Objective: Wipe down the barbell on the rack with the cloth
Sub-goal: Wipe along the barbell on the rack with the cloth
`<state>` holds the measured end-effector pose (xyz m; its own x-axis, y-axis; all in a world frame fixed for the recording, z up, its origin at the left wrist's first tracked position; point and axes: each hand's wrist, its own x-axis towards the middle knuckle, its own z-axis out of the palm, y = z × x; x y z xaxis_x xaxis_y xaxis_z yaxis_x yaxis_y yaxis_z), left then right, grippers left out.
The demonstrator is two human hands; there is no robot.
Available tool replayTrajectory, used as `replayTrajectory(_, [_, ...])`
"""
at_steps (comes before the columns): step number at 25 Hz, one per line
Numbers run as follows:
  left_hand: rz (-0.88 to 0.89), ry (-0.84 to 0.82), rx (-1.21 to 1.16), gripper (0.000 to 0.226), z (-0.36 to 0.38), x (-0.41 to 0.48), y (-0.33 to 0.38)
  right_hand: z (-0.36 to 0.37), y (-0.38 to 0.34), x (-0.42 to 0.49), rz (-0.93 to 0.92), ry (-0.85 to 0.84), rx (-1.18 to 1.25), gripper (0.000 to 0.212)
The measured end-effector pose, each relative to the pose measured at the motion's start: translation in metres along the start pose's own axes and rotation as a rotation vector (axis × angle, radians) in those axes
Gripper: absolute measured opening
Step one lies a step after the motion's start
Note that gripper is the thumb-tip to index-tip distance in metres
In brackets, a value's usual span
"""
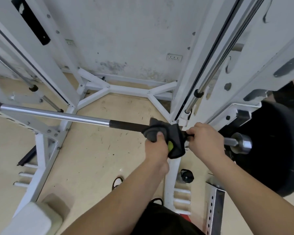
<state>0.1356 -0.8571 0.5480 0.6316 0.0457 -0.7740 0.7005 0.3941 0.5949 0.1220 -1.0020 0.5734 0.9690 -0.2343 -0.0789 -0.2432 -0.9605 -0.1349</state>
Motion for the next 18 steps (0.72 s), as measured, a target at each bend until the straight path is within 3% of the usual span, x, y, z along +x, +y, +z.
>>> replayTrajectory(2, [-0.021, 0.022, -0.013, 0.026, -0.006, 0.003, 0.009, -0.004, 0.004, 0.001, 0.014, -0.02, 0.041, 0.015])
replayTrajectory(6, [0.211, 0.293, -0.052, 0.042, -0.033, 0.018, 0.031, 0.0, 0.006, -0.004, 0.008, 0.03, 0.092, 0.019])
replayTrajectory(8, [0.216, 0.376, -0.031, 0.044, -0.014, 0.013, 0.025, 0.002, 0.005, -0.006, 0.01, 0.051, 0.107, 0.019])
replayTrajectory(10, [0.175, 0.261, 0.036, 0.038, 0.014, 0.001, -0.002, 0.003, 0.009, -0.006, 0.018, 0.06, 0.115, 0.018])
replayTrajectory(12, [0.054, 0.012, 0.114, 0.03, 0.031, -0.01, -0.03, 0.002, 0.011, -0.004, 0.023, 0.073, 0.091, 0.02])
replayTrajectory(14, [-0.037, -0.095, 0.142, 0.027, 0.029, -0.012, -0.034, 0.001, 0.013, -0.002, 0.04, 0.066, 0.093, 0.022])
replayTrajectory(18, [0.174, 0.196, 0.072, 0.037, -0.012, 0.013, 0.003, 0.0, 0.013, 0.0, 0.031, 0.02, 0.121, 0.015])
